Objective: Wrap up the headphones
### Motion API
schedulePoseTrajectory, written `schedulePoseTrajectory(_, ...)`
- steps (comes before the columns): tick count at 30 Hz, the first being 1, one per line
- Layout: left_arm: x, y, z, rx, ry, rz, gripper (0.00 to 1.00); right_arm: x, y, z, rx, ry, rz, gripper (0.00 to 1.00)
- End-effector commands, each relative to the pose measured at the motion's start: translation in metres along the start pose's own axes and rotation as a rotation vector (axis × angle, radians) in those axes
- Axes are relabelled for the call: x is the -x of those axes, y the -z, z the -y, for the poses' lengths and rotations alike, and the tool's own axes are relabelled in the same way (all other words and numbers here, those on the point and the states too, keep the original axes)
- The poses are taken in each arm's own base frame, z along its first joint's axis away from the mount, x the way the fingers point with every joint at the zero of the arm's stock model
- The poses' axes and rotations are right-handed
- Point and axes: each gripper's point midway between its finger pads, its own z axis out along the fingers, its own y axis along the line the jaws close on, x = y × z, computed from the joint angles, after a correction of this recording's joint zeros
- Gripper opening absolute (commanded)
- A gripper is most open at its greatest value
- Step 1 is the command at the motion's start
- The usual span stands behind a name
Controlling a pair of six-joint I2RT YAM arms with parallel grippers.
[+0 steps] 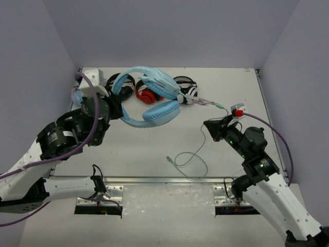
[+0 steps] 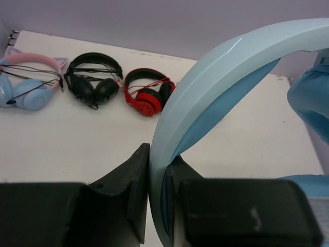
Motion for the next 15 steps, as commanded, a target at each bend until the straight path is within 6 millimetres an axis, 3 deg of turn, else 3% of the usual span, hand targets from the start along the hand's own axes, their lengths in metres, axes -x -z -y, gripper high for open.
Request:
schedulePoseTrajectory(1, -0.014, -0.019, 0.013, 0.019, -0.058, 0.028, 0.00, 0.055, 0.026, 0.028, -0.228, 0.115, 0.124, 0.01)
schedulePoseTrajectory(3, -0.044, -0.029, 0.026, -0.035, -0.176, -0.035, 0.00, 0.065, 0.033, 0.032, -0.265, 0.175, 0.104, 0.01)
schedulePoseTrajectory(4, -0.052, -0.033, 0.030, -0.047, -0.200, -0.049, 0.00, 0.085, 0.038, 0.026, -0.260, 0.198, 0.131, 0.01)
schedulePoseTrajectory(6, -0.074, -0.041, 0.040, -0.077, -0.282, -0.101, 0.00, 0.084, 0.034, 0.027, -0.265, 0.249, 0.059, 0.01)
schedulePoseTrajectory(7, -0.084, -0.044, 0.041, -0.076, -0.317, -0.122, 0.01, 0.099, 0.036, 0.021, -0.252, 0.268, 0.070, 0.01)
schedulePoseTrajectory(11, -0.122, -0.061, 0.049, -0.078, -0.453, -0.200, 0.00, 0.098, 0.027, 0.021, -0.239, 0.345, -0.045, 0.01)
schedulePoseTrajectory(12, -0.127, -0.063, 0.049, -0.073, -0.477, -0.209, 0.00, 0.105, 0.026, 0.020, -0.243, 0.374, -0.049, 0.01)
schedulePoseTrajectory(15, -0.143, -0.069, 0.050, -0.067, -0.525, -0.236, 0.00, 0.097, 0.019, 0.017, -0.216, 0.389, -0.103, 0.01)
